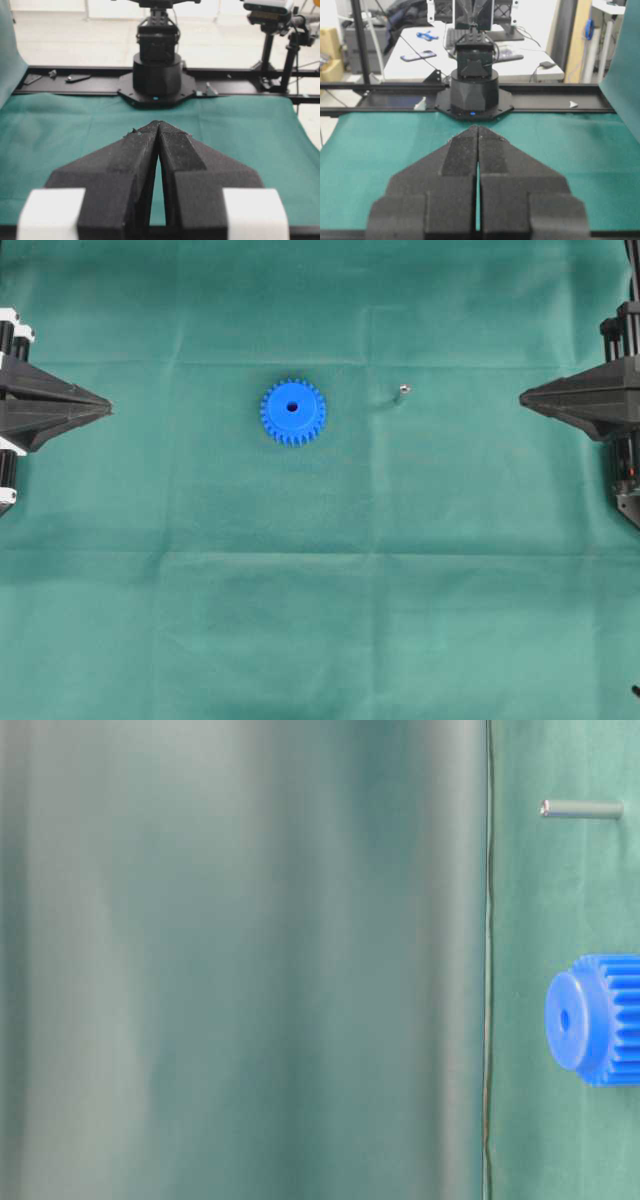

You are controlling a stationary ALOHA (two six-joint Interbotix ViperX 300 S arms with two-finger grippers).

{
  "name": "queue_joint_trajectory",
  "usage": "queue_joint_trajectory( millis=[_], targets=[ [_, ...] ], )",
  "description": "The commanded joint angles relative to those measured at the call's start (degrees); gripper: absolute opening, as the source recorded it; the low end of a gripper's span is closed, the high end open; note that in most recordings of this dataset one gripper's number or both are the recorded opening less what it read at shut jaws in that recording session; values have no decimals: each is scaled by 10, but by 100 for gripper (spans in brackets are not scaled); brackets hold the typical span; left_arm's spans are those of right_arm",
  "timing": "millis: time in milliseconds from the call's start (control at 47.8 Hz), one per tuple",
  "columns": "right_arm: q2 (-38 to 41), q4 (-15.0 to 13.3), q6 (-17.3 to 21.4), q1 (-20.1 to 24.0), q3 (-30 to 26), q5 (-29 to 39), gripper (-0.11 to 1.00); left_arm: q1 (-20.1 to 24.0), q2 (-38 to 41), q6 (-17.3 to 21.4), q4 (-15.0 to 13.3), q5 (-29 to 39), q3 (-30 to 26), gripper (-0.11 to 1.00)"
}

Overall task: Insert the shaft placed at a random location into the center hole of the medium gear at another random location.
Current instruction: 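Move the right gripper left over the silver shaft, fingers open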

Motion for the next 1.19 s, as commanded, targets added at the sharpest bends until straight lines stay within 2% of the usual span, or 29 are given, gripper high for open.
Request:
queue_joint_trajectory(
  millis=[0, 230, 481, 544, 606, 836, 878, 983, 1171],
  targets=[
    [8, -4, 0, -2, -11, 3, 1, 0, 8, -4, 7, 2, -18, 0],
    [20, -4, -1, -17, -14, 9, 1, 0, 10, -5, 8, 7, -18, 0],
    [61, -1, 1, -68, -9, 5, 2, 0, 10, -5, 8, 8, -17, 0],
    [80, 0, 1, -85, -7, 2, 9, 0, 10, -5, 7, 7, -17, 0],
    [101, -1, 1, -100, -4, -4, 21, 0, 10, -5, 7, 8, -17, 0],
    [229, -3, -4, -129, -4, -54, 86, 0, 10, -5, 7, 7, -15, 0],
    [260, -3, -4, -134, -5, -69, 88, 0, 10, -5, 8, 8, -15, 0],
    [321, 0, -4, -149, -6, -98, 82, 0, 10, -5, 7, 7, -15, 0],
    [407, 3, -4, -165, -4, -151, 83, 0, 10, -5, 7, 8, -13, 0]
  ],
)
